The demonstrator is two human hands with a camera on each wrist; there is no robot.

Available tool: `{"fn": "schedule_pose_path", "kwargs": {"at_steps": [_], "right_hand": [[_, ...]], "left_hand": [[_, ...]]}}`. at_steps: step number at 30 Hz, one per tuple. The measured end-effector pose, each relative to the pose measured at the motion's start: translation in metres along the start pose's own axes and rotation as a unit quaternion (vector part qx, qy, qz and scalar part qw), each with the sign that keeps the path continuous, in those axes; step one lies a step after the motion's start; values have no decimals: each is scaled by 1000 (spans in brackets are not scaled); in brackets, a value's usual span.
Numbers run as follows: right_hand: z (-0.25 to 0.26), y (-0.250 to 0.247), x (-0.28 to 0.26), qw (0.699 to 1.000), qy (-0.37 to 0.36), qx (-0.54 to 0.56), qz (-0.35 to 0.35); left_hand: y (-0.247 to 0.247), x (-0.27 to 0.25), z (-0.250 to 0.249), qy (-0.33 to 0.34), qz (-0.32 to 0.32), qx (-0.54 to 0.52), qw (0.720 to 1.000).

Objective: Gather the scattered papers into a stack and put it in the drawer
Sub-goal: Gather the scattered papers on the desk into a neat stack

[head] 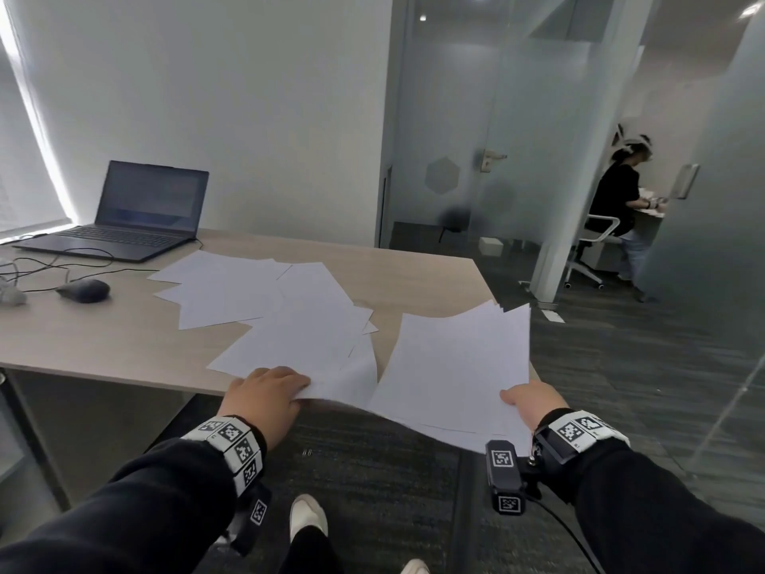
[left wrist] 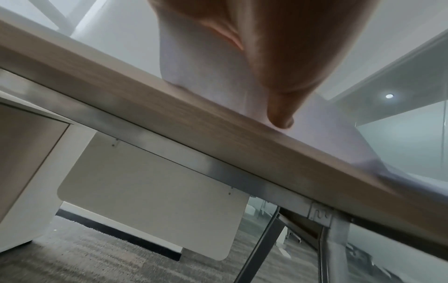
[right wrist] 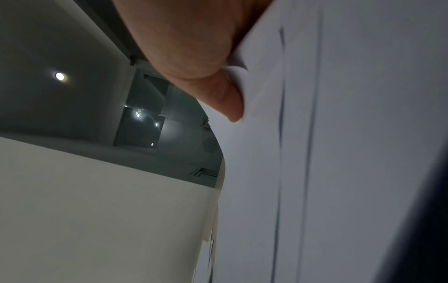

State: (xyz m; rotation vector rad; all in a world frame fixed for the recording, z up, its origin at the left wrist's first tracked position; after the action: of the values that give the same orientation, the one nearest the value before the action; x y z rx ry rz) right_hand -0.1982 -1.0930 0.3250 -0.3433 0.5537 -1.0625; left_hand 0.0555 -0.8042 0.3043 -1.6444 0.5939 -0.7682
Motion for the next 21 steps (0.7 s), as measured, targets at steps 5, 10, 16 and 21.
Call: {"fn": "schedule_pose_path", "kwargs": {"at_steps": [5,10,16,21], "right_hand": [[-3,-1,1,1000,2,-3,-7],[-6,18,1,998,-5,42,45],[-3,49,-3,986,1,137,95],[11,58,-19,978,17,164,128]], "left_hand": [[-9,-1,-6,-64,-61,-124,988],[-12,0,-35,-46,-72,-186,979],[-3,-9,-80,62,-58,-138,987],[6,-18,-100,166,-26,-158,973]]}}
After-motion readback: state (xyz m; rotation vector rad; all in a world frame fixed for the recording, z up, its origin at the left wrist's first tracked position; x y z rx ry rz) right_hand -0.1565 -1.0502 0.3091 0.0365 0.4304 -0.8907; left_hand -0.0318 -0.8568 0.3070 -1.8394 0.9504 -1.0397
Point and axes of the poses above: each hand's wrist, its own x-axis towards the middle knuckle, its own y-axis out of the palm, z = x × y, the point moved 2 cm from there along x, towards the middle knuckle, and after that the axes turned 1 degree about y, right-handed, at the moved point
